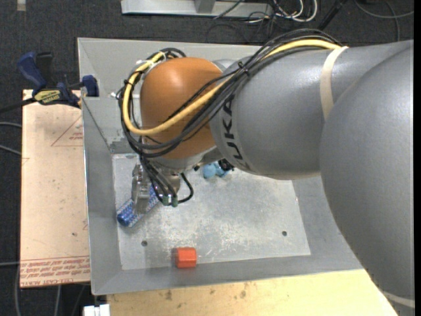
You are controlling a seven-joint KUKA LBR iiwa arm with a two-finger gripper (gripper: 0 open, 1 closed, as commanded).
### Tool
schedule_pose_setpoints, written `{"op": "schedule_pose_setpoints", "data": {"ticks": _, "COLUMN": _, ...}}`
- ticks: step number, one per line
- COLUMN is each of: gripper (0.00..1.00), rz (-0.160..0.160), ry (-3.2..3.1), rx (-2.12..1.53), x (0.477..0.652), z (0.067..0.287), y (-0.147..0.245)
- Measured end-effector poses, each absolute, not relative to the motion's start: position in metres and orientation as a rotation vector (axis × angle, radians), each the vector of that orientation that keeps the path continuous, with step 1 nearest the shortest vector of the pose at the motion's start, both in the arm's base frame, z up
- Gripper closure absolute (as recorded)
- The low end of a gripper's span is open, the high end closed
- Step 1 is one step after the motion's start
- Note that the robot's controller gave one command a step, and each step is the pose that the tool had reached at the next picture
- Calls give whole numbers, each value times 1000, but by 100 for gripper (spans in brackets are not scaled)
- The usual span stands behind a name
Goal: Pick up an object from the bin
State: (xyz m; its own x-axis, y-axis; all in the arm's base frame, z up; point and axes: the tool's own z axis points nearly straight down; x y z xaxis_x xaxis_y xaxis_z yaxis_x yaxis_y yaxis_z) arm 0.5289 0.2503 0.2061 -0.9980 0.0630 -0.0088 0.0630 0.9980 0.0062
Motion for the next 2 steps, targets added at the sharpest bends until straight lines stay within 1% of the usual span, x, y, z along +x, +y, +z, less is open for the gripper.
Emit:
{"op": "schedule_pose_setpoints", "data": {"ticks": 1, "gripper": 100, "rz": -5, "ry": 3116, "rx": 431, "x": 508, "z": 150, "y": 179}}
{"op": "schedule_pose_setpoints", "data": {"ticks": 2, "gripper": 0, "rz": 1, "ry": 3113, "rx": 429, "x": 509, "z": 152, "y": 181}}
